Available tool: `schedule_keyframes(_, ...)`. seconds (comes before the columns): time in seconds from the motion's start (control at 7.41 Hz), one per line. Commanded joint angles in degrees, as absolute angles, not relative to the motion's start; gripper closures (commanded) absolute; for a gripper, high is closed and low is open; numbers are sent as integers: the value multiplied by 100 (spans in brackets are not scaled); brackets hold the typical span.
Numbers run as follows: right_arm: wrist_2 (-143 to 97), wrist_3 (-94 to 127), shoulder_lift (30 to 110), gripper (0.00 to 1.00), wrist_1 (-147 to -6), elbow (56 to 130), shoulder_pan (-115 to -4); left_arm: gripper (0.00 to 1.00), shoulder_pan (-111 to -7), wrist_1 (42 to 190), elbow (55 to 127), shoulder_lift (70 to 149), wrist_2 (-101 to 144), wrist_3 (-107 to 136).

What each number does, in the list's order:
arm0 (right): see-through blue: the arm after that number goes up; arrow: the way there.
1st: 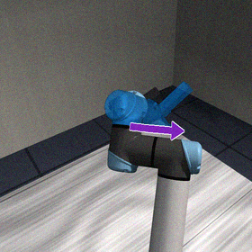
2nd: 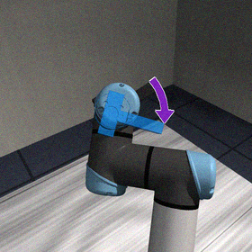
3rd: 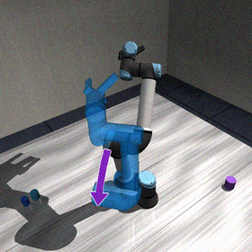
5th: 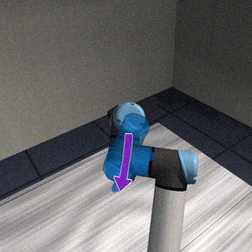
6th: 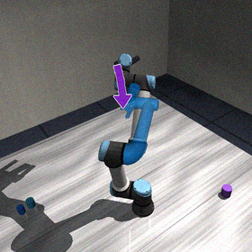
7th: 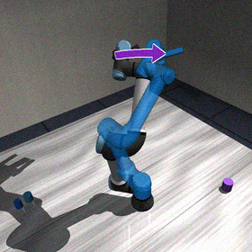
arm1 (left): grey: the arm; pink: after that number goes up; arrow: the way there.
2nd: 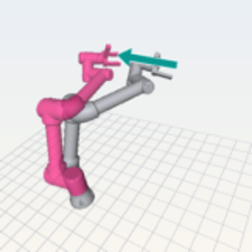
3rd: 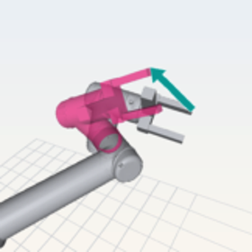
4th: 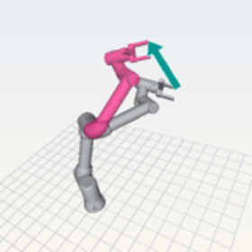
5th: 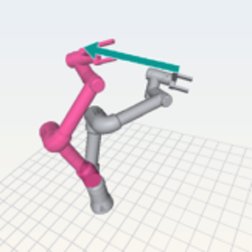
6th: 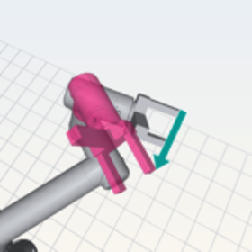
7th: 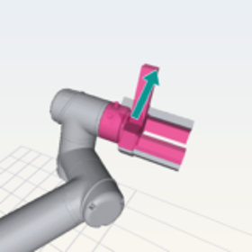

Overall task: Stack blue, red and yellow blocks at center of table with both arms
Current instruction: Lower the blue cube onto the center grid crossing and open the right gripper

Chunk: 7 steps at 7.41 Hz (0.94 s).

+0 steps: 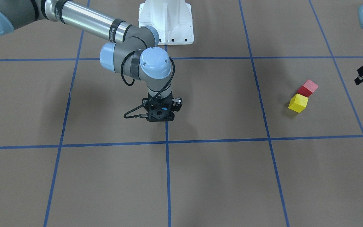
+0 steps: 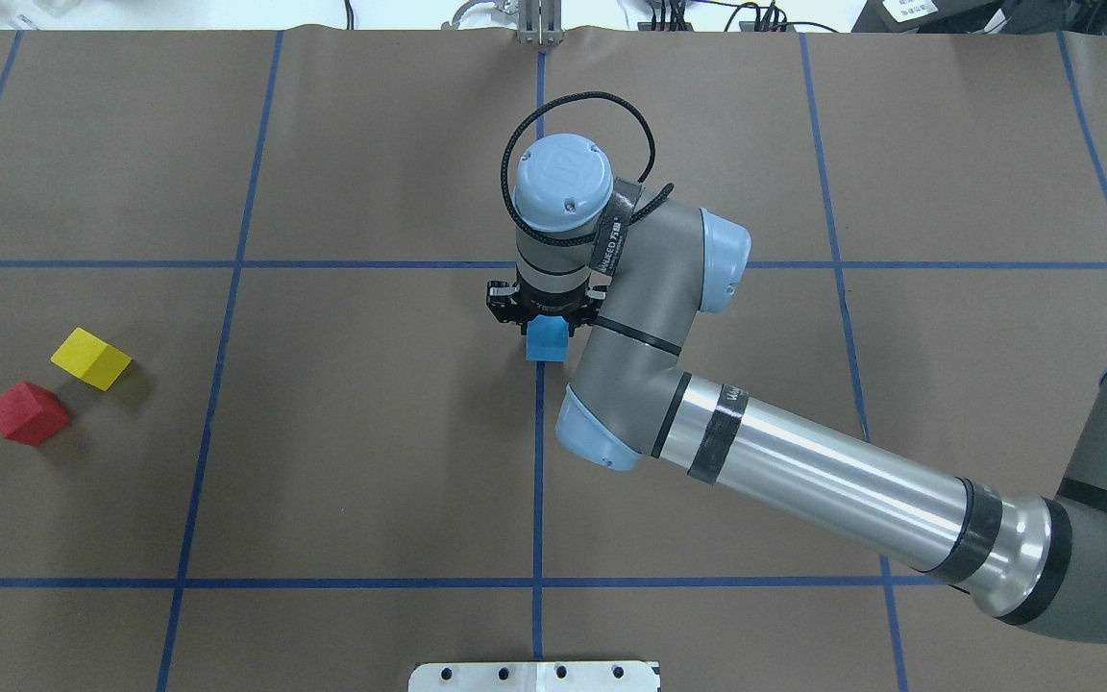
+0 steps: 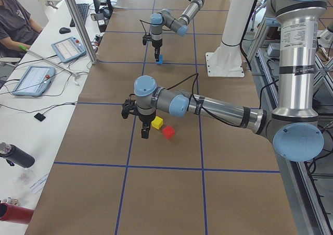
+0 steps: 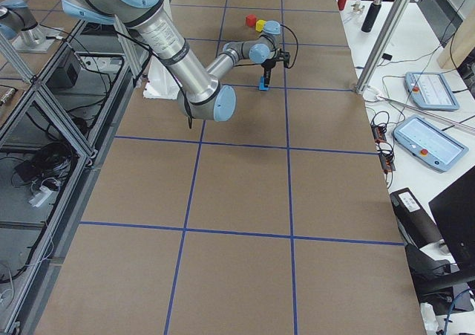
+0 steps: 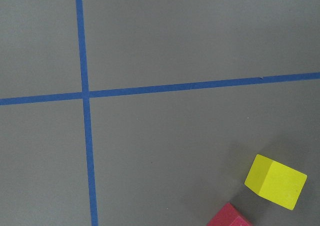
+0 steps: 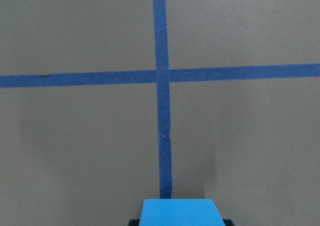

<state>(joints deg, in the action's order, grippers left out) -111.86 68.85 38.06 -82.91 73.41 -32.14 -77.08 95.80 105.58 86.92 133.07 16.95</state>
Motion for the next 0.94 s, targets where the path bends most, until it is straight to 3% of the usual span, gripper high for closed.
schedule_keyframes(0.0, -11154, 6891, 3753, 100, -8288, 7286, -3182, 1, -7708, 9580, 10564, 8692, 13307, 1696)
schedule_keyframes(0.54, -11065, 6882, 3753, 100, -8271, 7269, -3138, 1, -7708, 9580, 10564, 8692, 13307, 1696)
schedule_keyframes(0.67, -11065, 6891, 3753, 68, -8271, 7269, -3138, 1, -7708, 9580, 10564, 8692, 13307, 1696)
schedule_keyframes(0.81, -11057, 6882, 3753, 56, -8271, 7260, -3138, 1, -7708, 9571, 10564, 8692, 13307, 1696)
